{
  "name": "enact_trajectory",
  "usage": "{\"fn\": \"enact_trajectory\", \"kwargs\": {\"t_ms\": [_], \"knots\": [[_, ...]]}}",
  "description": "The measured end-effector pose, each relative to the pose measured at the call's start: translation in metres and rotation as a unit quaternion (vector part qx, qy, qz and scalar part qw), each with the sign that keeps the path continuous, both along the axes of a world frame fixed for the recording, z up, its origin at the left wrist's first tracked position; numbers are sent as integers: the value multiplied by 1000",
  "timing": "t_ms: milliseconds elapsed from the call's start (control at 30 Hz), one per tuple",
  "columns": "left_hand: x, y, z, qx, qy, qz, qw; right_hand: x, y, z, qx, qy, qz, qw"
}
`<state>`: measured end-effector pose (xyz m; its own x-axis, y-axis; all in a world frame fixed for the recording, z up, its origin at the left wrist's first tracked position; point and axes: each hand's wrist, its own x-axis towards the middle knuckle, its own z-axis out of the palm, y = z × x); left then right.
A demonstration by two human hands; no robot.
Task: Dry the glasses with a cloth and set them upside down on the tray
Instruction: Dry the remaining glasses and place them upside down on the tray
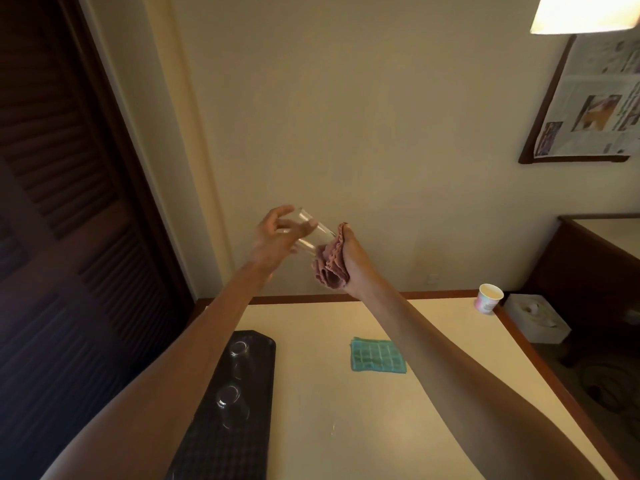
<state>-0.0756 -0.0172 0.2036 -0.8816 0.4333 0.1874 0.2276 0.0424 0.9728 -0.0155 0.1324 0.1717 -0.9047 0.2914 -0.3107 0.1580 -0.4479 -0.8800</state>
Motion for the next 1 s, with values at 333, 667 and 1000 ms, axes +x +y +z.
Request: {"fn": "enact_trajectory", "kwargs": {"t_ms": [333, 667, 1000], "knots": [[9, 13, -4, -165, -8, 88, 982, 7, -10, -7, 264, 148, -83, 949], [-4, 7, -31, -153, 519, 60, 839, 20, 15, -4, 13, -47, 177, 983], [-19, 27, -24, -185, 18, 120, 975, 3, -7, -20, 228, 98, -66, 967]]}}
